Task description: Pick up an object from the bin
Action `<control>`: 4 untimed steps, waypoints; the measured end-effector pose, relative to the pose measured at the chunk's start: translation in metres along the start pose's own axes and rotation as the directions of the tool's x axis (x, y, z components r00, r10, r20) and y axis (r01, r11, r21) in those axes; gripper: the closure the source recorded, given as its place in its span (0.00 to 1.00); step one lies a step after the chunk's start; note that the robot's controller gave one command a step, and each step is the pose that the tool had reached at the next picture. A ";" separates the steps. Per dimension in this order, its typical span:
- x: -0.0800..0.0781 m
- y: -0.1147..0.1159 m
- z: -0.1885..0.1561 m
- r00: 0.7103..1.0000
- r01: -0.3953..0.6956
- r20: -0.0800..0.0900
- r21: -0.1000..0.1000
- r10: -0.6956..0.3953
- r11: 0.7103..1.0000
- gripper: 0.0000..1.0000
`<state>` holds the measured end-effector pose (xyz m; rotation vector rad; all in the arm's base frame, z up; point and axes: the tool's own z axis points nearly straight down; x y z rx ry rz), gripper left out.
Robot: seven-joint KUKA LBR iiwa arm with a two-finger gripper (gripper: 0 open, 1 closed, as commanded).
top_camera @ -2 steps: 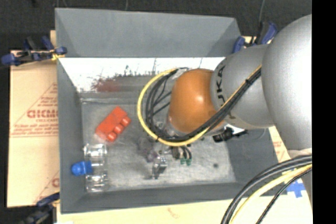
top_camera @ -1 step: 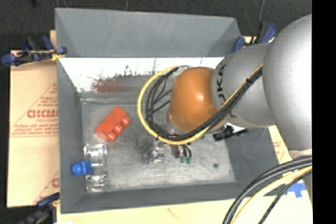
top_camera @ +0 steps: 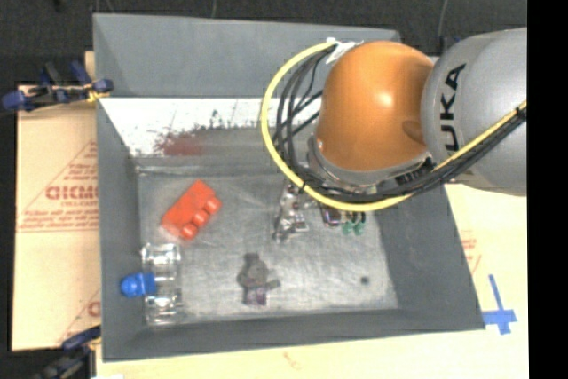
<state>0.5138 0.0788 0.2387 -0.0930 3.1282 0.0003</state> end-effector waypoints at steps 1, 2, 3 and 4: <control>0.002 0.000 0.004 1.000 -0.002 -0.009 -0.001 0.002 1.000 0.00; 0.041 0.010 0.119 0.998 0.060 -0.019 -0.002 -0.060 0.998 0.00; 0.029 -0.031 0.163 0.934 0.356 0.018 -0.002 -0.356 0.934 0.00; 0.028 -0.031 0.161 0.936 0.351 0.019 -0.001 -0.351 0.937 1.00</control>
Offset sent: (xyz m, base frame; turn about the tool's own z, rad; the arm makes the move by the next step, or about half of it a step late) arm 0.0000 0.0000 0.0000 0.0000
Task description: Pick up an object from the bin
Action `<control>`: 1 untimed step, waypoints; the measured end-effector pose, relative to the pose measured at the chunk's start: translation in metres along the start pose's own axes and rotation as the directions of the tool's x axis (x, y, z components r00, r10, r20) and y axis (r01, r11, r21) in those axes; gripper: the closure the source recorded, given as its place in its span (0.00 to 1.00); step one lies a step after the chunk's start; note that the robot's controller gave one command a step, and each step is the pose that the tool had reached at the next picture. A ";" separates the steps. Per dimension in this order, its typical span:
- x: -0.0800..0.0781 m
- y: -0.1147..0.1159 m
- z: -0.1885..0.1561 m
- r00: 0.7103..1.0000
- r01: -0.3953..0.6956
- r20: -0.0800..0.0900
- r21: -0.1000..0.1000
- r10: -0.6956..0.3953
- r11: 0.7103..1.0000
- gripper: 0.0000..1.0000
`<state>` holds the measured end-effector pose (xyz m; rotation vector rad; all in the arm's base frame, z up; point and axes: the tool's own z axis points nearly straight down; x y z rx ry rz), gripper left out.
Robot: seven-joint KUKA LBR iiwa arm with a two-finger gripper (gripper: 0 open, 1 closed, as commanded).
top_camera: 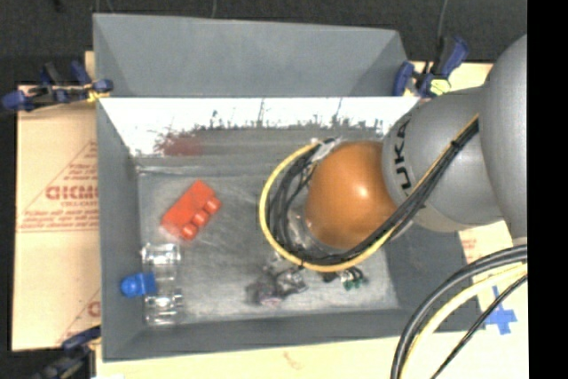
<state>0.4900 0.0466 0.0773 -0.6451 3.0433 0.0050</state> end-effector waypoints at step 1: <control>-0.013 -0.010 -0.144 0.982 0.187 -0.020 -0.003 -0.187 0.982 1.00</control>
Offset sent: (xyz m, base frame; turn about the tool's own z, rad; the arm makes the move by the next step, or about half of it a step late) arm 0.0090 -0.0048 0.1401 -0.1892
